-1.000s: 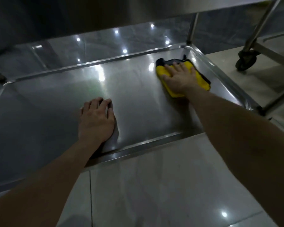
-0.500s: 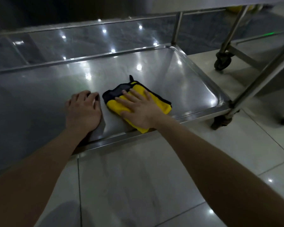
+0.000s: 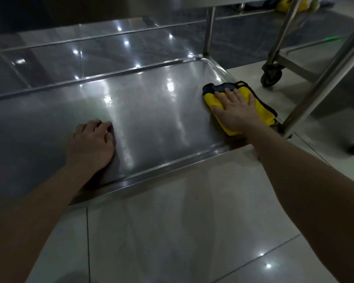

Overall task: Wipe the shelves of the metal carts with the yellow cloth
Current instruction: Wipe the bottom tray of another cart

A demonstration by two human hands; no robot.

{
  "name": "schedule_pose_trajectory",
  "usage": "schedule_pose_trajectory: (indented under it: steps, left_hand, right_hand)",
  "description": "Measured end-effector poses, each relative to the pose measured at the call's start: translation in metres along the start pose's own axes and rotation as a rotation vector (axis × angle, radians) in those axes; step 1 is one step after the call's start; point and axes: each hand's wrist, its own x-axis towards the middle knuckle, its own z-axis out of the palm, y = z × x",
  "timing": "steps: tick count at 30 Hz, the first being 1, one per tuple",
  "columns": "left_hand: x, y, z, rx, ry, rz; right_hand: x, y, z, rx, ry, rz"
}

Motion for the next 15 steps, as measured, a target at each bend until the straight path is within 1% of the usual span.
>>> schedule_pose_trajectory:
  steps: [4,8,11,13,15]
  left_hand:
    - [0.000,-0.003,0.005,0.009,0.023,0.015]
    - [-0.002,-0.001,0.008,0.030,0.024,-0.010]
    - [-0.001,0.000,0.010,0.058,0.013,-0.025]
    - [-0.002,0.000,0.010,0.070,0.020,-0.022]
    - [-0.002,0.000,0.008,0.079,0.029,-0.010]
  right_hand:
    - [0.057,-0.031,-0.001,-0.003,-0.030,-0.027]
    - [0.093,-0.089,0.004,0.019,-0.041,-0.079]
    - [0.092,-0.151,0.009,0.035,-0.079,-0.176]
    - [0.074,-0.186,0.015,0.012,-0.104,-0.288]
    - [0.046,-0.206,0.022,-0.007,-0.113,-0.389]
